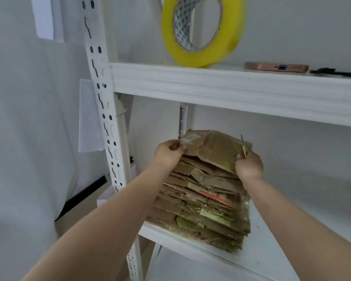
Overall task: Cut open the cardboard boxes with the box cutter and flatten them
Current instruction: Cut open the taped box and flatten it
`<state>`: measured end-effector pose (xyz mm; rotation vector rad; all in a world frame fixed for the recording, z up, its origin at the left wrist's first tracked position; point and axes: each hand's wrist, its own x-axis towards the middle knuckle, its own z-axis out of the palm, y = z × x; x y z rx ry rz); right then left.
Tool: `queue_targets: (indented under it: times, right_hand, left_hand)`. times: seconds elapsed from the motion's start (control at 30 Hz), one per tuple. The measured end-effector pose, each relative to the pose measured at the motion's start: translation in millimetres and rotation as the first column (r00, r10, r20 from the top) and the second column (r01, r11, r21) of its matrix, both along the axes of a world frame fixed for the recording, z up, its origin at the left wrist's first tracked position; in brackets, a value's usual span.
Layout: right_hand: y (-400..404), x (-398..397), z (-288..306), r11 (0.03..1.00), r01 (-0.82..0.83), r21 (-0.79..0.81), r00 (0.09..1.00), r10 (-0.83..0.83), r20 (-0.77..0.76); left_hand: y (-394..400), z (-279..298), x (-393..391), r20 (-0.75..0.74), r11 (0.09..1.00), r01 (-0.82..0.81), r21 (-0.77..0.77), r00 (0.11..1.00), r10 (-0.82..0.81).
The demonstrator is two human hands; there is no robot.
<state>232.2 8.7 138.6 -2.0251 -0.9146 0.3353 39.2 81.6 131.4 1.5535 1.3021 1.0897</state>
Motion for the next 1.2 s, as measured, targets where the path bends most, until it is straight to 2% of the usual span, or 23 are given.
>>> queue_targets:
  times: [0.17, 0.23, 0.3, 0.37, 0.4, 0.43, 0.47, 0.5, 0.53, 0.6, 0.63, 0.67, 0.77, 0.87, 1.03, 1.2]
  right_hand:
    - [-15, -12, 6, 0.993, -0.031, 0.110, 0.999, 0.027, 0.038]
    - [-22, -16, -2, 0.995, -0.067, 0.073, 0.996, 0.062, 0.071]
    - [-28, -18, -17, 0.996, -0.082, -0.037, 0.986, 0.087, 0.141]
    - [-30, -17, -31, 0.986, -0.084, -0.145, 0.971, 0.113, 0.210]
    - [-31, -16, -36, 0.981, -0.098, -0.168, 0.968, 0.133, 0.214]
    - [-31, -16, -39, 0.979, -0.118, -0.168, 0.966, 0.153, 0.210]
    - [-30, -17, -41, 0.976, -0.134, -0.169, 0.963, 0.169, 0.211]
    - [-32, -16, -45, 0.971, -0.131, -0.200, 0.957, 0.176, 0.229]
    - [-33, -14, -48, 0.961, -0.101, -0.258, 0.949, 0.171, 0.265]
    - [-33, -11, -49, 0.927, -0.017, -0.374, 0.912, 0.168, 0.375]
    - [-31, -11, -45, 0.915, 0.012, -0.402, 0.885, 0.177, 0.430]
    - [-26, -11, -42, 0.918, 0.015, -0.396, 0.858, 0.192, 0.476]
    - [-13, -8, -48, 0.913, -0.093, -0.397, 0.786, 0.312, 0.534]
    - [-11, -5, -75, 0.883, -0.234, -0.407, 0.822, 0.403, 0.402]
    - [-15, -7, -102, 0.945, -0.234, -0.229, 0.864, 0.310, 0.397]
    - [-20, -9, -116, 0.960, -0.261, -0.098, 0.887, 0.279, 0.369]
  left_hand:
    - [-16, 5, -15, 0.041, 0.995, -0.009, 0.103, 0.999, 0.005]
    - [-24, -3, -23, -0.051, 0.994, 0.048, 0.096, 0.998, -0.044]
    - [-26, -17, -30, -0.233, 0.994, 0.111, 0.009, 0.967, -0.106]
    - [-24, -24, -32, -0.491, 0.993, 0.109, -0.040, 0.863, -0.114]
    - [-23, -22, -27, -0.592, 0.994, 0.102, 0.028, 0.803, -0.066]
    - [-22, -16, -20, -0.658, 0.979, 0.130, 0.160, 0.753, 0.008]
    - [-20, -9, -12, -0.702, 0.935, 0.203, 0.290, 0.710, 0.063]
    - [-21, -6, -2, -0.746, 0.884, 0.308, 0.351, 0.662, 0.066]
    - [-20, -8, 9, -0.807, 0.849, 0.413, 0.330, 0.590, 0.027]
    - [-17, -25, 21, -0.921, 0.842, 0.518, 0.151, 0.384, -0.071]
    - [-15, -34, 23, -0.941, 0.854, 0.516, 0.065, 0.316, -0.119]
    - [-12, -42, 23, -0.941, 0.864, 0.502, 0.022, 0.301, -0.151]
    - [-9, -53, 19, -0.931, 0.867, 0.497, 0.036, 0.333, -0.152]
    - [-10, -67, 15, -0.925, 0.864, 0.498, 0.072, 0.357, -0.129]
    - [-16, -91, 12, -0.882, 0.866, 0.459, 0.198, 0.469, -0.047]
    - [-20, -104, 14, -0.867, 0.865, 0.424, 0.269, 0.498, 0.026]
